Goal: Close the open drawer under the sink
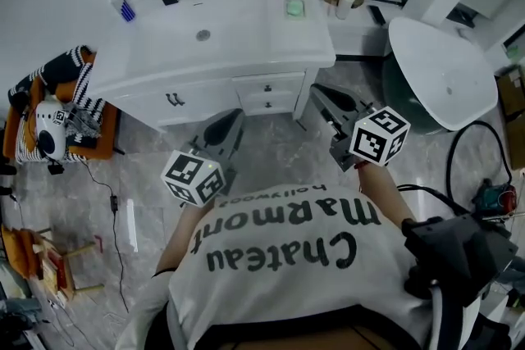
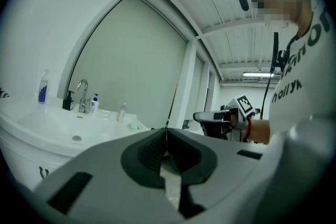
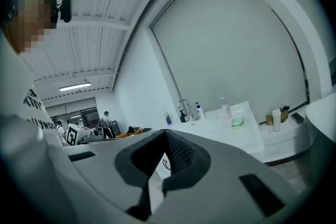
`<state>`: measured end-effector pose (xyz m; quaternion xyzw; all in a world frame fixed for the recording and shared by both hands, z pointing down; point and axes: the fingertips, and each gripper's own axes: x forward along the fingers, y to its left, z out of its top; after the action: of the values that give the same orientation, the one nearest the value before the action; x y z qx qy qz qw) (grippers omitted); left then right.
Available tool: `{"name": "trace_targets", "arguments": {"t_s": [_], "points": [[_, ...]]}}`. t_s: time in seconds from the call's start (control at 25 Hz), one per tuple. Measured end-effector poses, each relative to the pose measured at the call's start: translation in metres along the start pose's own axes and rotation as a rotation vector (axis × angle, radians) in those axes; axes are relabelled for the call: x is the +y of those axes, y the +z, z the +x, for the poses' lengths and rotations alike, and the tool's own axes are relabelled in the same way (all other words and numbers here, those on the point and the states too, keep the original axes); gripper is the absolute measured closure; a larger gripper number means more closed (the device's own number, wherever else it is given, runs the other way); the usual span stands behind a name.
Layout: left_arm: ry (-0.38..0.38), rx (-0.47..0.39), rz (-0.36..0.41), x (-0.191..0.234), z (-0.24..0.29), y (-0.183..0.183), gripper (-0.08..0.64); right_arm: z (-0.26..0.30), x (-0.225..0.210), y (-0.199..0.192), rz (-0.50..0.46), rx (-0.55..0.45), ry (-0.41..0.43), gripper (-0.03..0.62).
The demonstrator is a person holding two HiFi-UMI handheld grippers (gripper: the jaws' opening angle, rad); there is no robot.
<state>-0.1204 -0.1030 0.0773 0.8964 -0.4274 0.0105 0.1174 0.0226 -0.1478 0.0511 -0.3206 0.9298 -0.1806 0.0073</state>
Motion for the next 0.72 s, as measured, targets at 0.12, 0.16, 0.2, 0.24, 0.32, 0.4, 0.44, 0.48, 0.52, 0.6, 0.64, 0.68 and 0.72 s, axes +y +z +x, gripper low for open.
{"name": "trace_targets", "arguments": {"t_s": [0.12, 0.16, 0.2, 0.24, 0.32, 0.4, 0.44, 0.48, 0.52, 0.6, 0.64, 0.68, 0.72], "points": [[0.002, -0.001, 0.01, 0.001, 0.002, 0.001, 0.549, -0.003, -0.006, 0.005, -0.007, -0.007, -0.013, 0.581], [0.003, -0.005, 0.009, 0.001, 0.002, 0.002, 0.549, -0.003, -0.006, 0.005, -0.01, -0.006, -0.012, 0.581], [0.004, -0.009, 0.008, 0.001, 0.002, 0.003, 0.55, -0.003, -0.007, 0.004, -0.014, -0.003, -0.011, 0.581], [0.005, -0.012, 0.008, 0.002, 0.002, 0.004, 0.549, -0.003, -0.007, 0.002, -0.018, 0.001, -0.01, 0.581], [0.008, -0.013, 0.009, 0.003, 0.002, 0.004, 0.55, -0.002, -0.007, 0.001, -0.028, 0.01, -0.01, 0.581], [0.015, -0.012, 0.008, 0.005, 0.002, 0.003, 0.549, 0.001, -0.007, 0.0, -0.037, 0.018, -0.009, 0.581], [0.018, -0.013, 0.006, 0.007, 0.002, 0.003, 0.549, 0.002, -0.007, -0.001, -0.041, 0.021, -0.008, 0.581], [0.021, -0.013, 0.004, 0.008, 0.002, 0.003, 0.55, 0.003, -0.008, -0.001, -0.044, 0.024, -0.007, 0.581], [0.024, -0.012, 0.003, 0.009, 0.002, 0.002, 0.55, 0.003, -0.009, -0.001, -0.046, 0.025, -0.008, 0.581], [0.027, -0.005, 0.004, 0.011, 0.001, 0.0, 0.549, 0.004, -0.01, -0.001, -0.046, 0.025, -0.01, 0.581], [0.028, -0.001, 0.005, 0.011, 0.001, -0.001, 0.55, 0.004, -0.011, -0.002, -0.044, 0.024, -0.011, 0.581], [0.03, 0.002, 0.005, 0.012, 0.001, -0.002, 0.549, 0.004, -0.011, -0.002, -0.043, 0.023, -0.011, 0.581], [0.031, 0.003, 0.004, 0.012, 0.001, -0.003, 0.549, 0.004, -0.012, -0.003, -0.042, 0.023, -0.011, 0.581]]}}
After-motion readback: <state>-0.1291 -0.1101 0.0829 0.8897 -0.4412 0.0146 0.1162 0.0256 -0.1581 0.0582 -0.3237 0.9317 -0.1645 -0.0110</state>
